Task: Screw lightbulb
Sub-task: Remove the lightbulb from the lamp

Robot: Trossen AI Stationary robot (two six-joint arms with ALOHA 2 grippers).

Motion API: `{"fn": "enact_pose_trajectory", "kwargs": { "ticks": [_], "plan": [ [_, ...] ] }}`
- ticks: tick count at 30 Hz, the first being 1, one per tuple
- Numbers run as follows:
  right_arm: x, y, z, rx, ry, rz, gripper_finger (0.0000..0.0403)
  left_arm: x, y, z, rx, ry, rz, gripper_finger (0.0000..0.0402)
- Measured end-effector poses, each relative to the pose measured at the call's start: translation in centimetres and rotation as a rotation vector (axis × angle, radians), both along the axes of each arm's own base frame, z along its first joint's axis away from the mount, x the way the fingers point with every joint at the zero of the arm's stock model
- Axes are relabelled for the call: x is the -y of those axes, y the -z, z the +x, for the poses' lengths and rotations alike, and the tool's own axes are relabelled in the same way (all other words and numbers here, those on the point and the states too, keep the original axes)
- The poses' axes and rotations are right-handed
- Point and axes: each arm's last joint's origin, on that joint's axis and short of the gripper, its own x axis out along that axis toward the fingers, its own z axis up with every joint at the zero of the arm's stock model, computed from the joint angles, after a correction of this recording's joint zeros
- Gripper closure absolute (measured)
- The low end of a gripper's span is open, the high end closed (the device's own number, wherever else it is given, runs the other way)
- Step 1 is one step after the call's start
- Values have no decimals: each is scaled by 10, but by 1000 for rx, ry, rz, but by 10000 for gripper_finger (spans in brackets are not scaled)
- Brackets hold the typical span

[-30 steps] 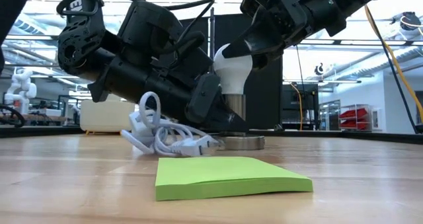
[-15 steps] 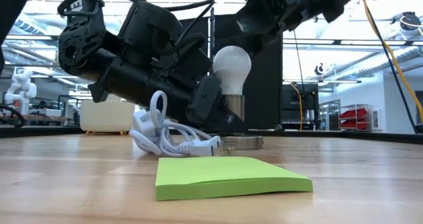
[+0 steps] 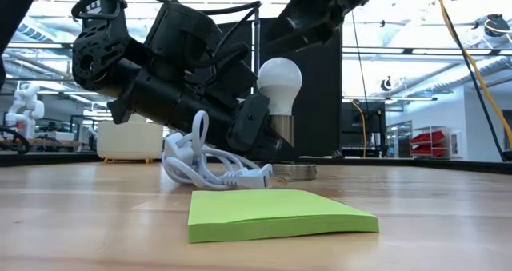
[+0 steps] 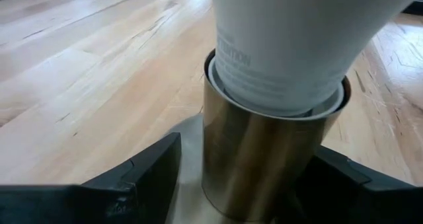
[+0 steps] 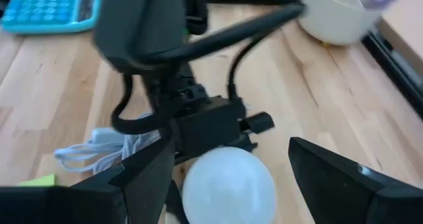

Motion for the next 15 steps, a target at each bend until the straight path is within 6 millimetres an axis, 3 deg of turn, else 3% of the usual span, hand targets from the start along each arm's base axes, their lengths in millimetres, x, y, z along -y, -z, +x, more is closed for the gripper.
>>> {"fn": "enact_pose_trajectory", "kwargs": {
  "ticks": [7, 15],
  "plan": [
    [5, -10, -1, -81, 88, 69, 90, 0, 0, 0, 5, -4, -3, 134],
    [6, -9, 1, -110, 64, 107, 69, 0, -2, 1, 13, -9, -4, 134]
  ]
}}
